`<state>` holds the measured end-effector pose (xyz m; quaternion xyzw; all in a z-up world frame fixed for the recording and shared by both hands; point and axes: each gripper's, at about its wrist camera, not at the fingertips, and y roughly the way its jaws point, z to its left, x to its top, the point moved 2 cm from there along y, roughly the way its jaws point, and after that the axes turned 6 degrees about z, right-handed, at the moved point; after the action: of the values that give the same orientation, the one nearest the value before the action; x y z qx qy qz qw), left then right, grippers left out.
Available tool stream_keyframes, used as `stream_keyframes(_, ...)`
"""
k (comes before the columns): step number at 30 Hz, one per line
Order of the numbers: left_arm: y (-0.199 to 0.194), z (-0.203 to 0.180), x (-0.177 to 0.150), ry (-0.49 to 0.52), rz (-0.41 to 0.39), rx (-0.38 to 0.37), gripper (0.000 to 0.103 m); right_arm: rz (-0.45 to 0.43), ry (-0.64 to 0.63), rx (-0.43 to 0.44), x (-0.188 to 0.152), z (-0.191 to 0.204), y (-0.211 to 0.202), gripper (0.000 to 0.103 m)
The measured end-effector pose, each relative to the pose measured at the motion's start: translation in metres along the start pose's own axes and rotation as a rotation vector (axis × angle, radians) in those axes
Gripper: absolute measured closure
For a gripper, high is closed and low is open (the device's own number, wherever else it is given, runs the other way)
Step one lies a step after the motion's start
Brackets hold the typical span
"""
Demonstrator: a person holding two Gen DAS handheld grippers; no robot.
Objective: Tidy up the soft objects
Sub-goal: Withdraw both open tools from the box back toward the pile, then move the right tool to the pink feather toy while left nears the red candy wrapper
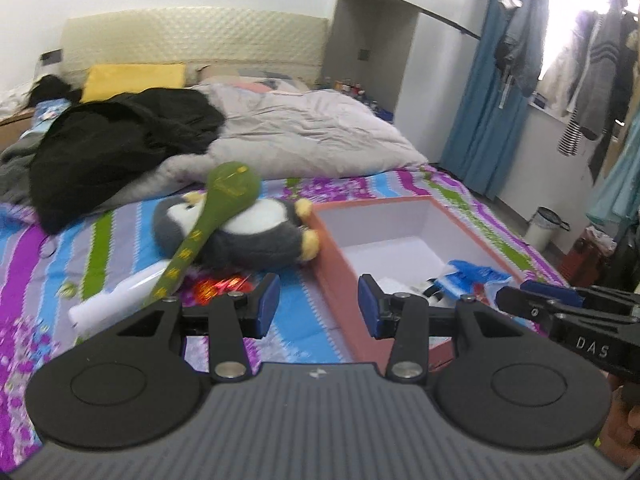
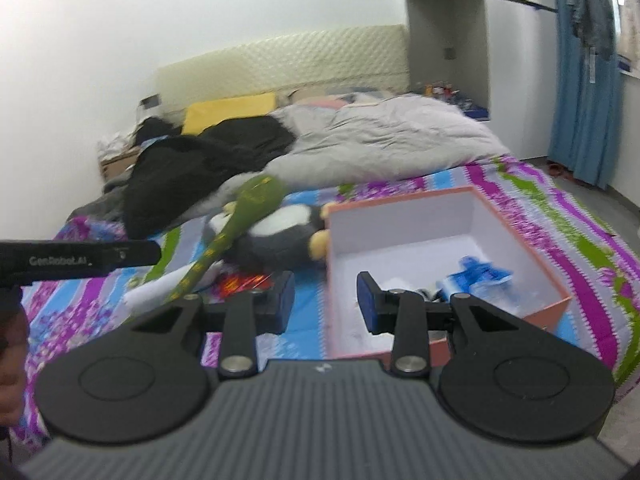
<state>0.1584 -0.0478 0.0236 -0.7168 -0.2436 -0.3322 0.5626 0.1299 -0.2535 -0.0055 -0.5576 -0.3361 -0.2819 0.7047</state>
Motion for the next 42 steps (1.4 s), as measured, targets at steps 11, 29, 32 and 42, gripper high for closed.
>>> stream_keyframes(11, -0.024, 0.055, -0.066, -0.109, 0.038, 0.089, 0.047, 0.08, -0.063, 0.094, -0.042, 0.055, 0.015, 0.066)
stream_keyframes(29, 0.02, 0.109, -0.099, -0.17, 0.136, 0.173, 0.037, 0.195, -0.089, 0.135, -0.052, 0.082, 0.075, 0.066)
stream_keyframes(32, 0.042, 0.119, -0.094, -0.17, 0.162, 0.18, 0.037, 0.223, -0.068, 0.13, -0.047, 0.08, 0.098, 0.066)
stream_keyframes(42, 0.132, 0.155, -0.084, -0.176, 0.252, 0.165, 0.037, 0.309, -0.074, 0.131, -0.026, 0.079, 0.187, 0.066)
